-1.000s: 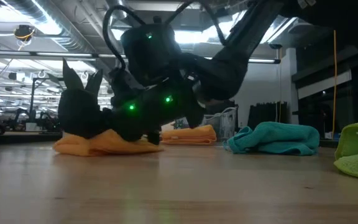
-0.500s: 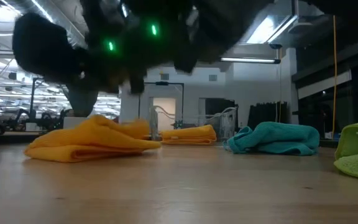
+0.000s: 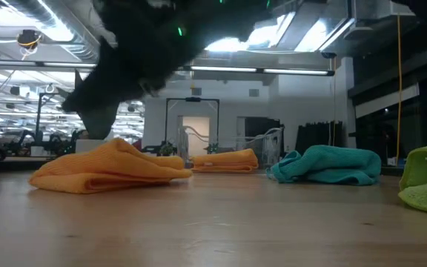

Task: Fold microfiber towels
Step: Fold the orange microfiber towel

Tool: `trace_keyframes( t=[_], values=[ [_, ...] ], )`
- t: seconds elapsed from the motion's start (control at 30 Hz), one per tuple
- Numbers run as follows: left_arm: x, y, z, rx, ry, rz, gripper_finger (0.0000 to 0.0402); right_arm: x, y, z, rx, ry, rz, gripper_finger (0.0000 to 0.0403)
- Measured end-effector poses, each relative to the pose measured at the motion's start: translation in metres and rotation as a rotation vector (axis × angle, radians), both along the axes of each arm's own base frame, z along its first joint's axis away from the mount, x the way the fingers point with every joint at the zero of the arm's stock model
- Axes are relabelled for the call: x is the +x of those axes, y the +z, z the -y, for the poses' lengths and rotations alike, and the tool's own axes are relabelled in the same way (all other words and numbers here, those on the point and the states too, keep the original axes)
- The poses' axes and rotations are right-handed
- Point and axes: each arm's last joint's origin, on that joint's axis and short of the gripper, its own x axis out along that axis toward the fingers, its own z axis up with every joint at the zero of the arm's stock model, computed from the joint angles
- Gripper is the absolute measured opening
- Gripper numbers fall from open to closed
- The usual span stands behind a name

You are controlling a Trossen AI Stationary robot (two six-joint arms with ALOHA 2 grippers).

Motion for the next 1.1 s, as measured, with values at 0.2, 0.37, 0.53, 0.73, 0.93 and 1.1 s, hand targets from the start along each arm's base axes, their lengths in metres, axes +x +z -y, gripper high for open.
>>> trace_keyframes(
  t=[0.2,0.37,0.53,0.73,0.93,1.1],
  values=[
    [0.0,0.0,0.0,0.0,0.0,0.0,0.0147,0.006,-0.041,0.026,0.123,0.126,0.019,0.0205],
    [0.0,0.0,0.0,-0.001,0.0,0.001,0.0147,0.005,-0.084,0.039,0.229,0.024,0.042,0.0205],
    [0.0,0.0,0.0,-0.001,-0.001,0.003,0.0147,0.005,-0.1,0.022,0.366,-0.251,0.107,0.0205],
    [0.0,0.0,0.0,0.0,0.0,0.004,0.0147,-0.002,-0.099,-0.016,0.367,-0.55,0.261,0.0205],
    [0.0,0.0,0.0,0.0,0.0,0.004,0.0147,-0.003,-0.044,-0.04,0.281,-0.38,0.276,0.0205],
    [0.0,0.0,0.0,-0.001,0.0,0.005,0.0147,-0.018,-0.012,-0.04,0.182,-0.237,0.101,0.0205]
  ],
)
